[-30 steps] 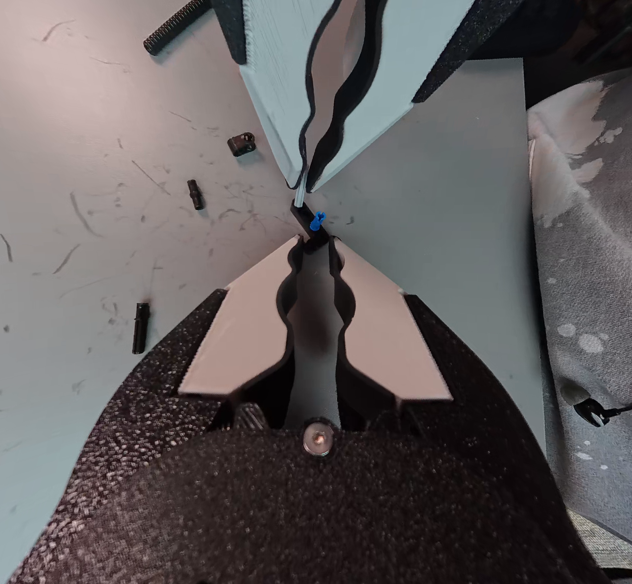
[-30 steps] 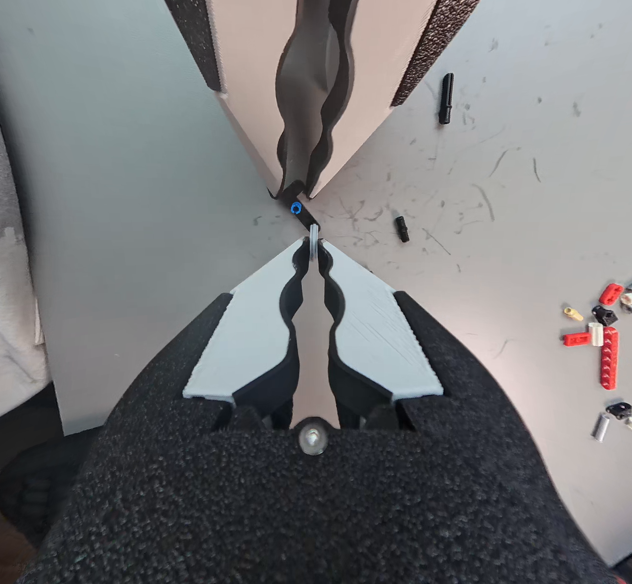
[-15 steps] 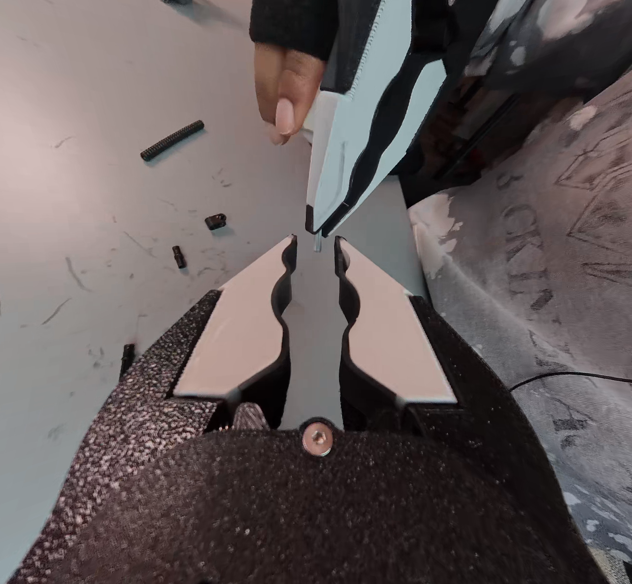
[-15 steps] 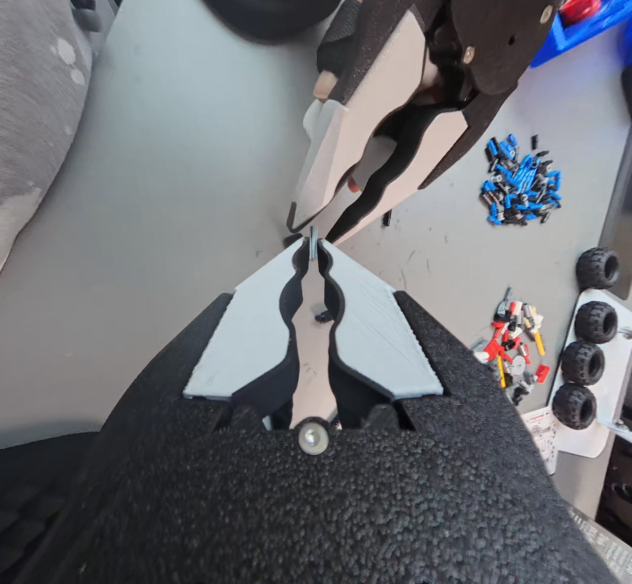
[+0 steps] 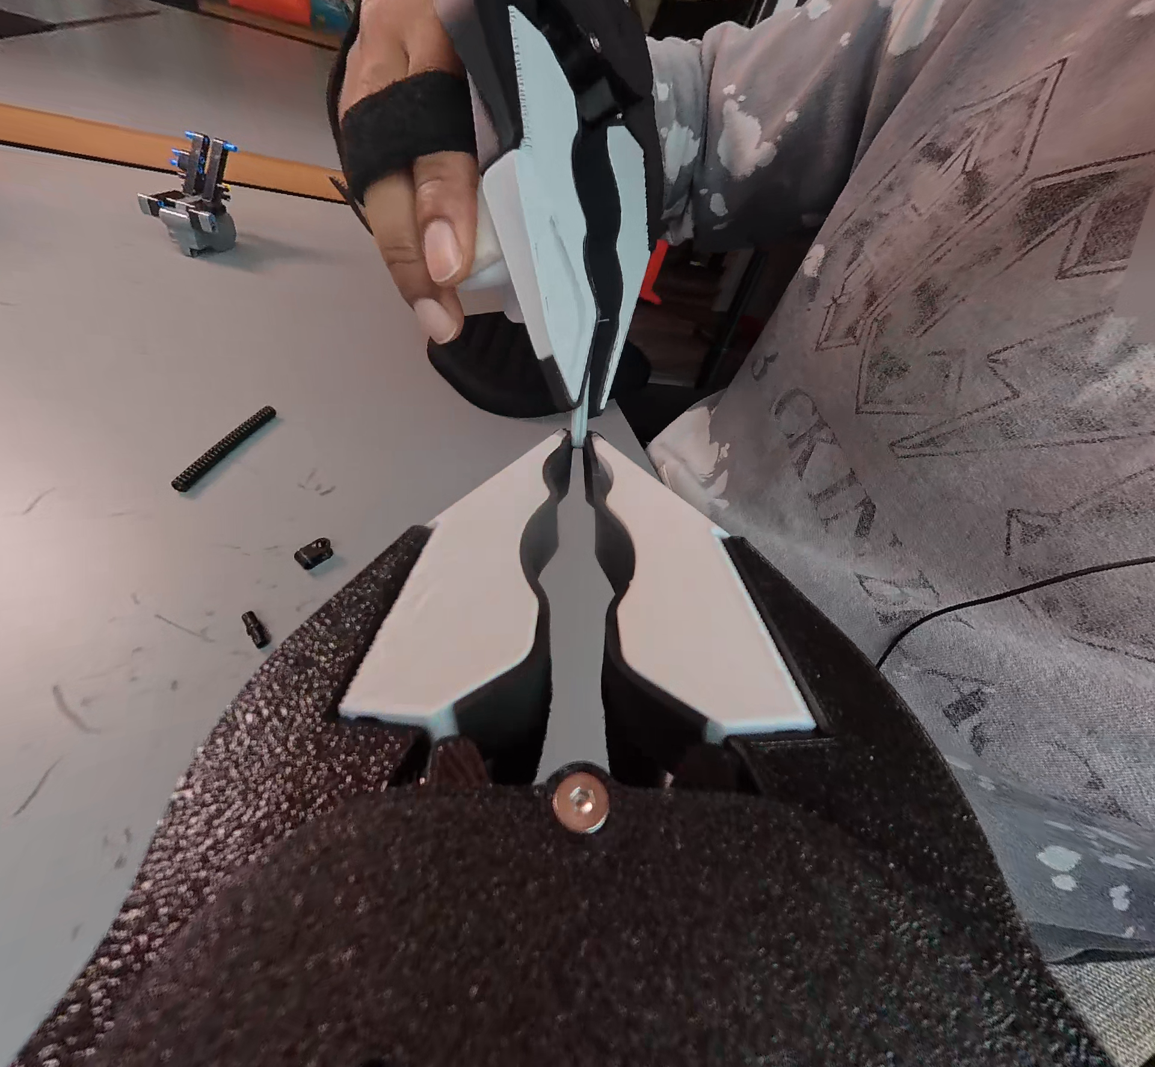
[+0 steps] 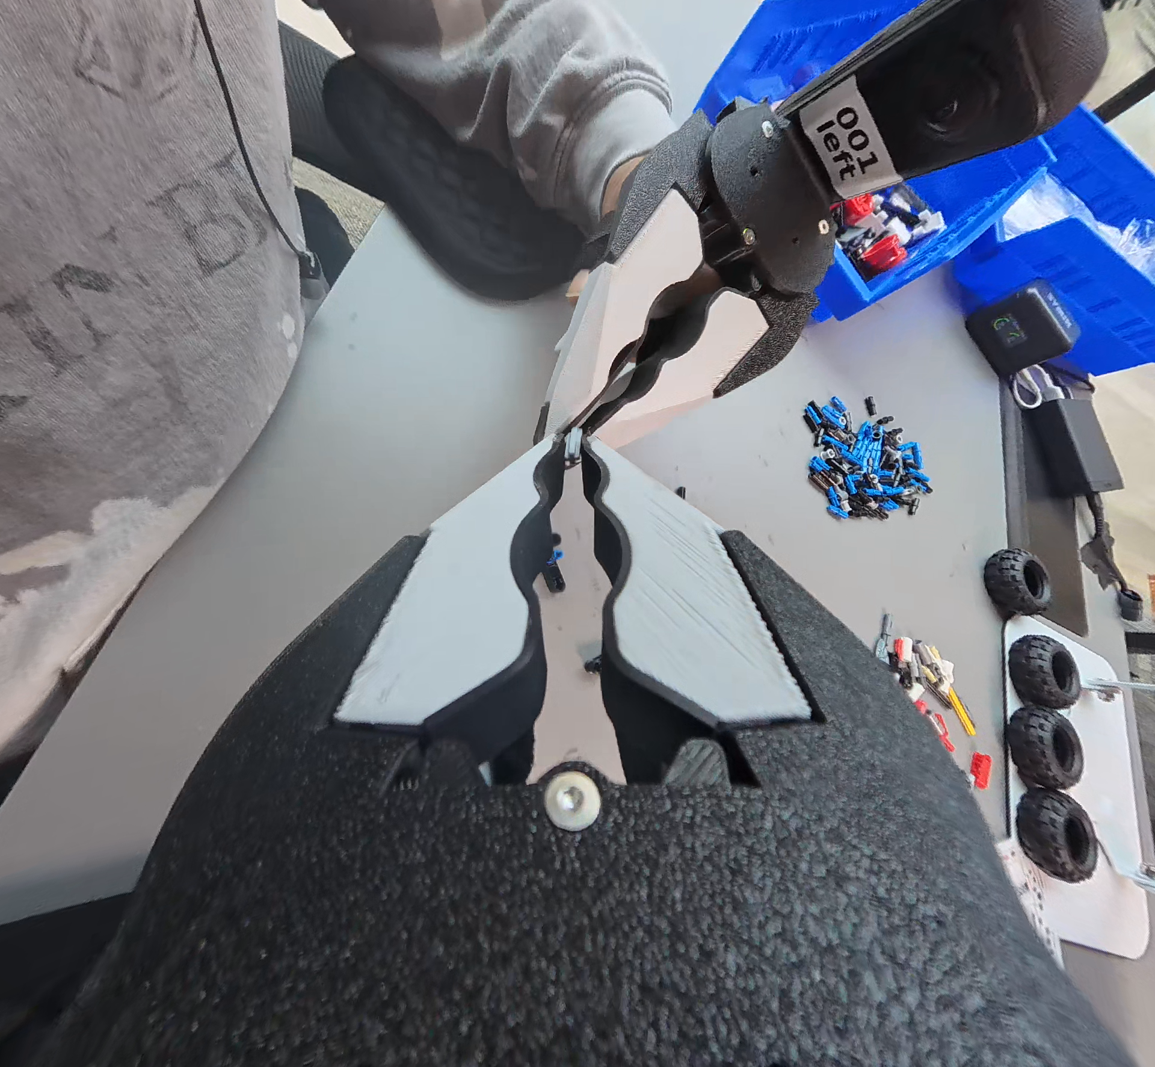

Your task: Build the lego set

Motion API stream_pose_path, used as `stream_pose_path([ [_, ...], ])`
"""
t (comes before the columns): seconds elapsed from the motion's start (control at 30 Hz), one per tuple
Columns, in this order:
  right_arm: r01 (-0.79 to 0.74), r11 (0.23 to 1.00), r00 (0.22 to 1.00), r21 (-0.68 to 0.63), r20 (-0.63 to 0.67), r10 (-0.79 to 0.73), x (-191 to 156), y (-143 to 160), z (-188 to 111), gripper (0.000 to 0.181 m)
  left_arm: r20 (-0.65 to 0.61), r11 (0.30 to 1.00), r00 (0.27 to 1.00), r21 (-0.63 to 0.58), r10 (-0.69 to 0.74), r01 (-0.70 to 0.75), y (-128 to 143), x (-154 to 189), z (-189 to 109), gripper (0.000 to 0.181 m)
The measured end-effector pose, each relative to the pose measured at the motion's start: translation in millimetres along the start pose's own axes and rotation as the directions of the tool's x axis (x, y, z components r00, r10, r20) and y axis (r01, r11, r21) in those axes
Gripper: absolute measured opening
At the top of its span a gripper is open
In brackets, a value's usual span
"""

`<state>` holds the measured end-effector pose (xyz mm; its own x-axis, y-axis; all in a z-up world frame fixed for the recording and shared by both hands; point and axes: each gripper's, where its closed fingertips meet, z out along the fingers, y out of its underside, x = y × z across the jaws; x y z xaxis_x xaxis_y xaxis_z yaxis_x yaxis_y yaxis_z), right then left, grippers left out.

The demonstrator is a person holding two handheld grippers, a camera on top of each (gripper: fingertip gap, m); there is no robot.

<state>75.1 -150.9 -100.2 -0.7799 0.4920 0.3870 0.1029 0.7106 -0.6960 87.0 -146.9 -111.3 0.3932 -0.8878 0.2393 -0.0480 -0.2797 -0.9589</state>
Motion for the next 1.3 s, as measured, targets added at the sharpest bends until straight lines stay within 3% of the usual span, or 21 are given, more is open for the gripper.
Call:
stream_pose_path([
  [0.37,0.020,0.998,1.000,-0.052,0.001,-0.020,-1,2,1,0.004,0.009,1.000,1.000,-0.020,-0.008,0.009,4,-1,1,0.005],
  [0.47,0.003,0.993,1.000,-0.114,0.020,-0.001,5,14,0,0.004,0.142,0.991,0.990,-0.132,-0.009,0.028,21,-24,-6,0.035],
  [0.53,0.000,0.980,0.998,-0.198,0.057,0.012,10,33,1,0.004,0.216,0.965,0.976,-0.257,0.014,0.043,44,-38,-11,0.040],
  [0.67,0.004,0.945,0.985,-0.327,0.165,0.053,11,69,18,0.004,0.279,0.907,0.959,-0.417,0.059,0.065,79,-52,-12,0.032],
  [0.83,-0.004,0.914,0.953,-0.406,0.275,0.127,0,99,39,0.004,0.318,0.883,0.945,-0.462,0.079,0.081,91,-61,-9,0.022],
  [1.3,0.014,0.866,0.926,-0.500,0.332,0.177,-7,113,48,0.004,0.325,0.864,0.936,-0.502,0.133,0.051,96,-66,-3,0.013],
])
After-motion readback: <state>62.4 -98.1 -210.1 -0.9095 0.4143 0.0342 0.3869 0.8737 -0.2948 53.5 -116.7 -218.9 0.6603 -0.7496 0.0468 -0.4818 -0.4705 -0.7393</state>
